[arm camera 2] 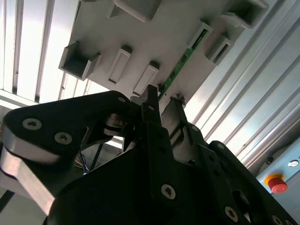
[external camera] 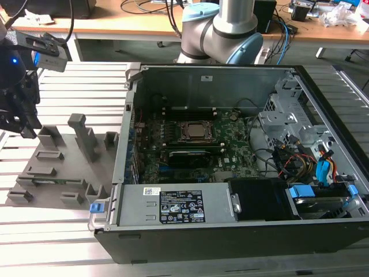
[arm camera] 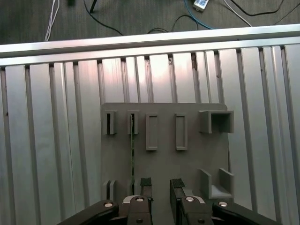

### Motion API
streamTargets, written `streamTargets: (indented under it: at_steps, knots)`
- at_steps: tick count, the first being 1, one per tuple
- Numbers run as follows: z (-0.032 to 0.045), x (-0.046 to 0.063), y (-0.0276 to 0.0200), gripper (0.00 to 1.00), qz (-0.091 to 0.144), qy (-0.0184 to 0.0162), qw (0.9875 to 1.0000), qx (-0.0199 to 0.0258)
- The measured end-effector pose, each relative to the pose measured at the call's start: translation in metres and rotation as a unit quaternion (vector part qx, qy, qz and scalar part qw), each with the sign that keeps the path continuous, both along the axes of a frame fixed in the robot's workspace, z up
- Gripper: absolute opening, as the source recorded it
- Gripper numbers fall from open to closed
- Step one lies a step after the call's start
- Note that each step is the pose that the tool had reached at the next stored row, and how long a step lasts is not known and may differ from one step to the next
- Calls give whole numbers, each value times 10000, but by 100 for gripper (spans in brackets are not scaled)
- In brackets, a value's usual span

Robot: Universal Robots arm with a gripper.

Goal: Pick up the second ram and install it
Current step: 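Pick up the second ram and move it above second insertion slot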

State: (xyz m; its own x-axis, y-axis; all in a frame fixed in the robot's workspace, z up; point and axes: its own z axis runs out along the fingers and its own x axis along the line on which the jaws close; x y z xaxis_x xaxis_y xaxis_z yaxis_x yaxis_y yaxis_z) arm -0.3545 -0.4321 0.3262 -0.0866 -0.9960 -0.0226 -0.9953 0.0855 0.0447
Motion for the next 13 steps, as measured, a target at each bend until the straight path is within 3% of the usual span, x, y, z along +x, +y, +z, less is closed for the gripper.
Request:
streamTargets:
  at_steps: [13]
  knots:
    - [-112, 0, 0, 30, 0, 0, 10000, 0]
